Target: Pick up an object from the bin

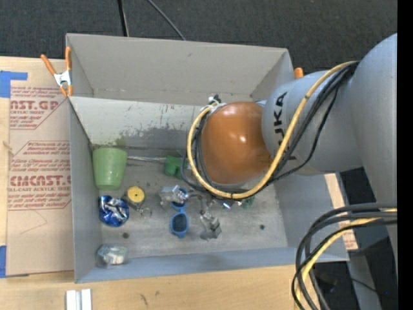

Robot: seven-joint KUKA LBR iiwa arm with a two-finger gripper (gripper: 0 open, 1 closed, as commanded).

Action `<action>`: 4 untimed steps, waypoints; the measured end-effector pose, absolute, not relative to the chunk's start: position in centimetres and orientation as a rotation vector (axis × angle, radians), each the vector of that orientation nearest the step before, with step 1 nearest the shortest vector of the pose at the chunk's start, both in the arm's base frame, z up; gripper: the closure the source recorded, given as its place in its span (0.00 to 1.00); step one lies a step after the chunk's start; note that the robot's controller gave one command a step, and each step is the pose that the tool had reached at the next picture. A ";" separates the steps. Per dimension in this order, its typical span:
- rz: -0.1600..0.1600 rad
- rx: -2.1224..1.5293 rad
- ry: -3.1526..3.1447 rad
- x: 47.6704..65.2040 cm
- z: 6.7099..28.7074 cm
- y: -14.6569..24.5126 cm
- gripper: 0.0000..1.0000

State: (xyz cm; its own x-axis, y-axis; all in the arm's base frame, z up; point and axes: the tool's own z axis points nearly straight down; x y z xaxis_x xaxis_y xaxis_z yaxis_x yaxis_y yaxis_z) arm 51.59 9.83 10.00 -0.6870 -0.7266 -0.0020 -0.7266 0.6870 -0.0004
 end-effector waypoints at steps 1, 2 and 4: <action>0.002 -1.532 2.736 53.7 11.9 12.2 0.00; 0.005 -1.932 2.480 53.2 6.8 12.1 0.00; 0.005 -1.926 2.478 53.2 6.8 12.2 1.00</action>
Offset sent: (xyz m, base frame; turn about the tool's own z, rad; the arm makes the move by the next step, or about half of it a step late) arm 0.0207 0.0214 0.0184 -0.2071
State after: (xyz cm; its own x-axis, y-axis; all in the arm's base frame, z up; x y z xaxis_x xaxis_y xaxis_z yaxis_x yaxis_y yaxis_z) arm 53.20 12.25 6.80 -0.2468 -0.9691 -0.0042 -0.9691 0.2468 0.0006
